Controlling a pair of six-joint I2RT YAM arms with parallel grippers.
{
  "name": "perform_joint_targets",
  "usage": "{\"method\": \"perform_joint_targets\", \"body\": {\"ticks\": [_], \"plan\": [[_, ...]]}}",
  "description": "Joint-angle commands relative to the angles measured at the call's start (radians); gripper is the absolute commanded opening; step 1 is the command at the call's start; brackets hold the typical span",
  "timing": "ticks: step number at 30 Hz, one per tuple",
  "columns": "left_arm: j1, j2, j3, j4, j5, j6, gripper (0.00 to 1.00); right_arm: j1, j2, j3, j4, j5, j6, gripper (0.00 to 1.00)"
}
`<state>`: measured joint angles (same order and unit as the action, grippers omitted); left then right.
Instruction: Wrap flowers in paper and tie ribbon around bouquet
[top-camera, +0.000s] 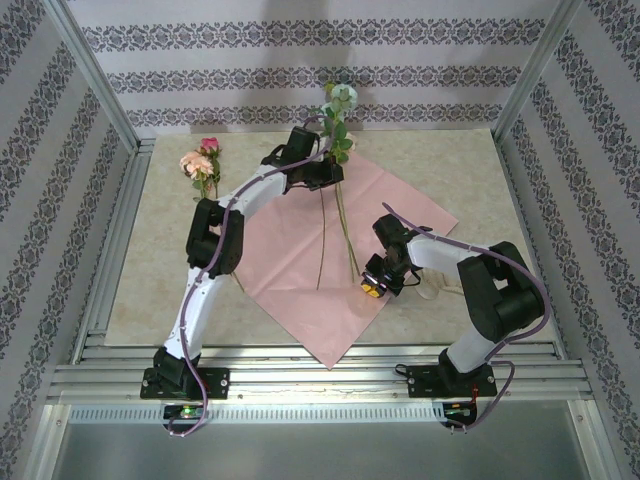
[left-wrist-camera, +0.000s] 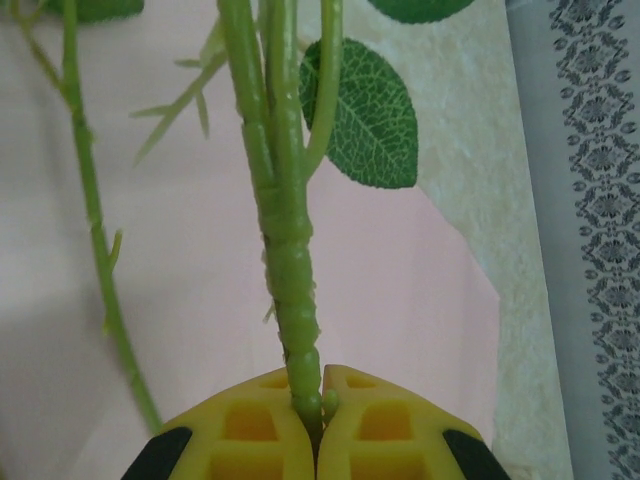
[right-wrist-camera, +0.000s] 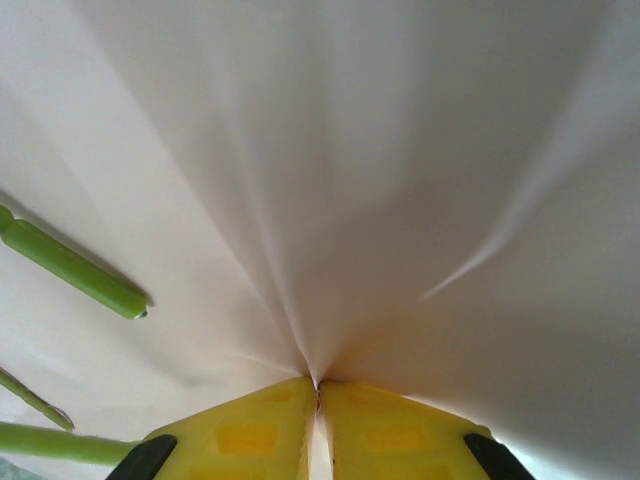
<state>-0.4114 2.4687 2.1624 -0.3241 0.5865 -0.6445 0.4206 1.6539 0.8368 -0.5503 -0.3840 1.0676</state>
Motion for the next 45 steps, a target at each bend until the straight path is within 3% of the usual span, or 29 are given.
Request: {"method": "perform_joint_targets", "body": {"ticks": [1, 7, 20, 25, 28, 33, 36, 41, 45], "plan": [[0.008, 0.061, 0.145, -0.113, -0.041, 0.026, 0.0, 0.012, 0.089, -0.073, 0.052, 0.051, 0.001, 0.14], [0.007, 0.061, 0.133, -0.199, -0.073, 0.066, 0.0, 0.012, 0.09, -0.076, 0.054, 0.051, 0.001, 0.14], [0.013, -0.022, -0.016, -0.191, -0.099, 0.05, 0.0, 0.024, 0.062, -0.105, 0.032, 0.06, 0.006, 0.13], [0.018, 0.007, 0.023, -0.221, -0.098, 0.052, 0.0, 0.03, 0.046, -0.135, 0.028, 0.068, 0.013, 0.13], [0.019, 0.009, 0.046, -0.249, -0.096, 0.06, 0.18, 0.03, 0.041, -0.142, 0.035, 0.068, 0.018, 0.13], [0.021, -0.105, 0.035, -0.305, -0.162, 0.048, 0.38, 0.03, 0.038, -0.136, 0.032, 0.07, 0.018, 0.13], [0.033, -0.225, -0.023, -0.361, -0.212, 0.05, 0.44, 0.03, 0.039, -0.133, 0.03, 0.069, 0.013, 0.13], [0.161, -0.41, -0.2, -0.488, -0.349, 0.114, 0.42, 0.03, 0.045, -0.129, 0.033, 0.068, 0.006, 0.13], [0.323, -0.402, -0.238, -0.645, -0.494, 0.202, 0.4, 0.032, 0.049, -0.119, 0.032, 0.066, 0.002, 0.13]]}}
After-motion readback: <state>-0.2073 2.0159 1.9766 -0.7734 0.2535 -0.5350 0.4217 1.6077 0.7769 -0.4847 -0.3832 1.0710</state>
